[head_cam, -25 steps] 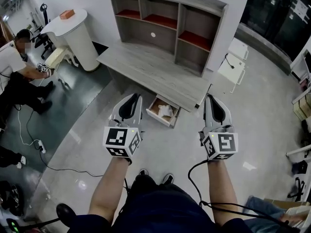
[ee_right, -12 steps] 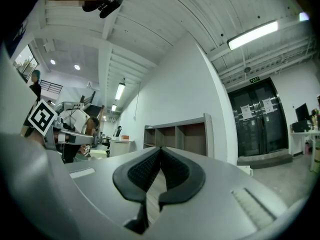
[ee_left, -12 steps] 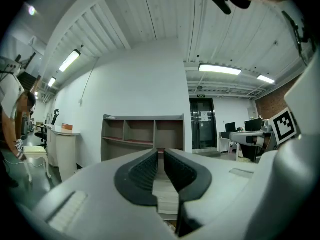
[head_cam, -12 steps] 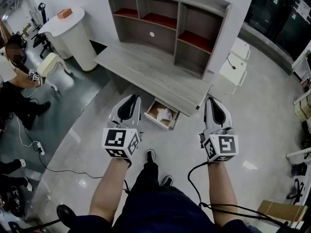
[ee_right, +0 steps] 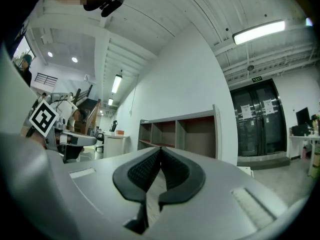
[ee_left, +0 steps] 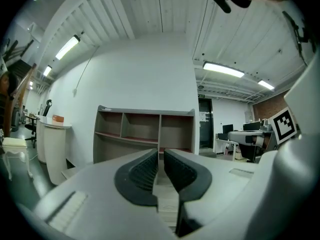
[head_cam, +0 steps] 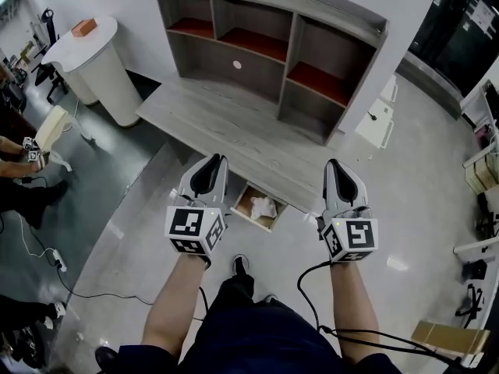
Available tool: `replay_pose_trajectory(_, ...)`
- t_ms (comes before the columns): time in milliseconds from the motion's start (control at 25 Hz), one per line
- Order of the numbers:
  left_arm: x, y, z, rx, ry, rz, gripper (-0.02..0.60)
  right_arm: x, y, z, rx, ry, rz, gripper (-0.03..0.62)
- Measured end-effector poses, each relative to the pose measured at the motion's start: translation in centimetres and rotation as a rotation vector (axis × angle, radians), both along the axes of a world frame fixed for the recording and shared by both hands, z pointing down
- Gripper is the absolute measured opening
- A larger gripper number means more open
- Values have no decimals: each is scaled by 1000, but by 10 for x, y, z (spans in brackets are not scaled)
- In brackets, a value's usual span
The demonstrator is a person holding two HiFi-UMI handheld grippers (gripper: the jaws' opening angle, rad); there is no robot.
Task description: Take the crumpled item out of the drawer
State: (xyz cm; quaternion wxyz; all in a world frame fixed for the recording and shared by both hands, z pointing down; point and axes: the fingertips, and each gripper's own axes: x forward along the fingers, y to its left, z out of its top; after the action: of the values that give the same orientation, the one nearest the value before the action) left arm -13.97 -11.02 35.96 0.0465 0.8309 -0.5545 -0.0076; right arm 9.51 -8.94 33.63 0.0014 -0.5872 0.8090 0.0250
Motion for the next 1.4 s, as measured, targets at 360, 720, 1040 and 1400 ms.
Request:
replay_pose_trajectory(360,-18,-62,12,-21,0,48,38,-21,-54,0,-7,18,42,6)
replay_pose_trajectory(720,-8,-95,45,-82,-38,81,38,-19,-78,21,-67,38,34,6)
replay_pose_trajectory(1040,34,-99,139,-216,-195,167,38,5,-92,61,-152,20,12,6)
replay_pose_trajectory(1400,74,-63,272,-396,-510,393,40,21,-84,114,-265,-6,18,6)
